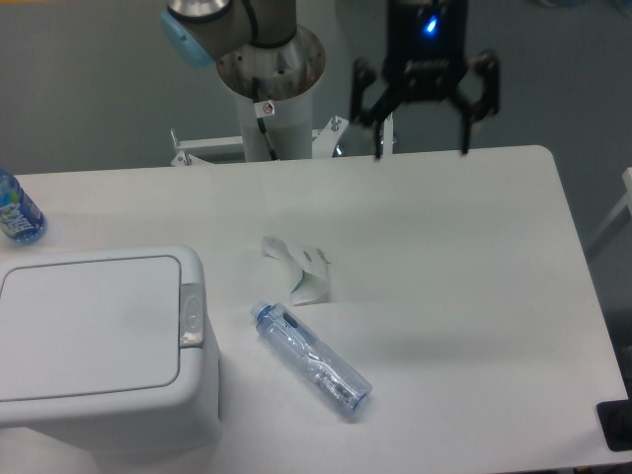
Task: Open the trash can
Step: 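Move the open gripper down toward the grey button on the trash can lid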
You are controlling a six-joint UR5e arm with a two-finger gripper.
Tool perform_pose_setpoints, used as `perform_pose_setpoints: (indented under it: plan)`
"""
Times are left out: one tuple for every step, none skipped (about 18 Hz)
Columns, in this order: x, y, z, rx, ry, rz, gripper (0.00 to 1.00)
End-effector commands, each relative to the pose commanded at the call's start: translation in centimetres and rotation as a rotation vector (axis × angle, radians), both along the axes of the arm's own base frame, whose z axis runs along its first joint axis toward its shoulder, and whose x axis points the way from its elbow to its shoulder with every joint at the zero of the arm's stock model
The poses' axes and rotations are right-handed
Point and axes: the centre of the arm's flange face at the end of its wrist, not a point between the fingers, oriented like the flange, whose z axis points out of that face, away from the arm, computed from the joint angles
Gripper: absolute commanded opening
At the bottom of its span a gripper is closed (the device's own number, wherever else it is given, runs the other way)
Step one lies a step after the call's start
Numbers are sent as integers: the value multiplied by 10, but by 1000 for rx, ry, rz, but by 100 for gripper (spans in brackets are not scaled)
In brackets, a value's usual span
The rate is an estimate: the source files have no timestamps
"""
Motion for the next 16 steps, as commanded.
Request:
perform_pose_setpoints:
  plan:
    - [8,16,-3,32,-18,24,100]
    - [10,27,-8,51,-41,47,100]
    - [11,34,-12,70,-61,51,100]
    - [14,42,-17,88,-92,37,100]
    - [17,48,-21,105,-125,25,100]
    - [19,53,-26,115,-153,20,100]
    - [18,55,-27,124,-169,25,100]
    - [21,60,-30,131,-184,20,100]
    - [27,65,-32,133,-199,13,100]
    - [30,67,-35,131,-209,13,100]
    - [30,70,-41,125,-217,13,100]
    - [30,72,-43,122,-220,12,100]
    - [33,75,-45,120,-226,7,100]
    - [39,83,-52,112,-240,0,100]
    - [42,85,-53,112,-253,13,100]
    - [42,89,-59,108,-264,17,100]
